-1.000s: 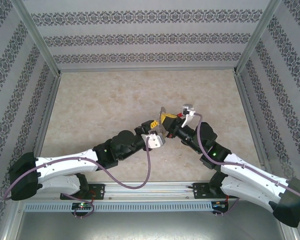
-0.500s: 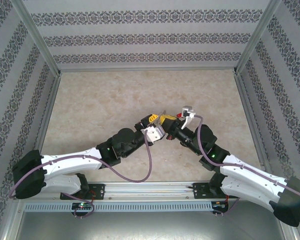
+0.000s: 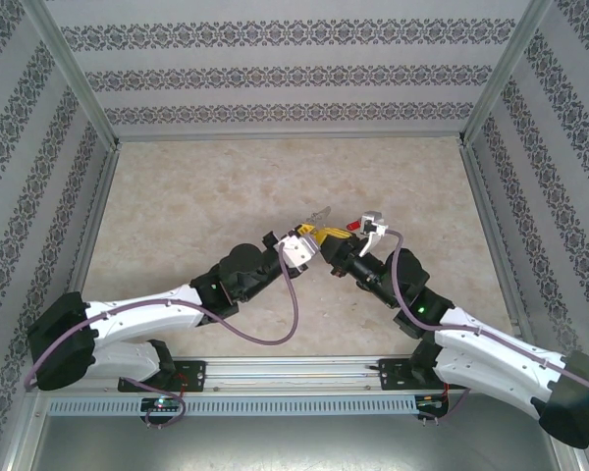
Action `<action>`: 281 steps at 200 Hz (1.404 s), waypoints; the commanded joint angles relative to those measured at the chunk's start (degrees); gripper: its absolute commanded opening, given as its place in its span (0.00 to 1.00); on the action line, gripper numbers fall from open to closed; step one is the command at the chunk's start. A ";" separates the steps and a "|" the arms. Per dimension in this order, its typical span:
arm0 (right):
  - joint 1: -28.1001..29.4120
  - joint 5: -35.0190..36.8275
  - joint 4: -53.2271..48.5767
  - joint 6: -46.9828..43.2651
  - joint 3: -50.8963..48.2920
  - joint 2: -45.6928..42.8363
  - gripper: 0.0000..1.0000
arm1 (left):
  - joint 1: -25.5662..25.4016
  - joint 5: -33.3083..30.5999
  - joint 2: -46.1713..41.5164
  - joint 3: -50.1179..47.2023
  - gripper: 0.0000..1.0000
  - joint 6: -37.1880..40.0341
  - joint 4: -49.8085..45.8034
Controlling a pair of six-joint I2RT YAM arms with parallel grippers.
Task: Put the keys on the keyring
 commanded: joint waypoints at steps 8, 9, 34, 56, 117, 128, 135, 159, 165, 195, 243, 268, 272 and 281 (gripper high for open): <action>0.69 -3.75 -3.94 -5.84 0.83 -3.57 0.39 | 5.90 10.92 -7.37 -1.19 0.00 -5.36 -5.49; 0.73 -3.85 -4.30 -6.17 0.86 -3.74 0.40 | 6.10 11.34 -7.60 -1.21 0.00 -5.53 -5.66; 0.84 -5.00 -12.94 -15.00 2.67 -7.94 0.49 | 12.02 25.41 -13.06 -0.24 0.00 -8.79 -15.39; 0.86 -6.36 -19.01 -24.80 5.20 -10.12 0.51 | 14.68 35.75 -15.82 2.57 0.00 -8.32 -24.79; 1.25 -11.63 -29.83 -53.31 10.95 -11.41 0.52 | 14.76 50.68 -20.14 9.06 0.00 -9.59 -42.48; 1.66 -14.49 -31.84 -57.94 11.46 -12.26 0.52 | 14.74 50.94 -21.06 10.28 0.00 -8.83 -47.43; 1.90 -15.46 -33.28 -59.62 11.97 -12.42 0.53 | 14.69 51.25 -21.76 10.78 0.00 -8.38 -50.39; 2.35 -19.97 -36.13 -62.32 14.15 -11.49 0.55 | 14.48 55.09 -23.22 11.64 0.00 -8.54 -54.48; 2.61 -21.43 -37.20 -63.07 15.04 -10.91 0.56 | 14.45 55.79 -23.06 12.16 0.00 -8.50 -55.37; 8.09 -20.35 -45.79 -67.49 21.58 -8.85 0.56 | 14.44 57.01 -22.50 15.07 0.00 -6.33 -61.22; 19.99 -8.90 -56.29 -75.14 29.03 -1.57 0.48 | 14.47 61.48 -21.81 15.47 0.00 -6.01 -62.45; 24.27 -3.16 -58.09 -78.23 30.59 1.48 0.40 | 14.41 63.88 -20.59 16.45 0.00 -5.56 -64.05; 24.63 -2.52 -58.09 -78.67 30.60 1.54 0.39 | 14.46 64.16 -20.49 16.56 0.00 -5.42 -64.32; 25.20 -1.50 -57.85 -79.34 30.40 1.42 0.37 | 14.47 64.91 -20.32 16.76 0.00 -5.29 -64.82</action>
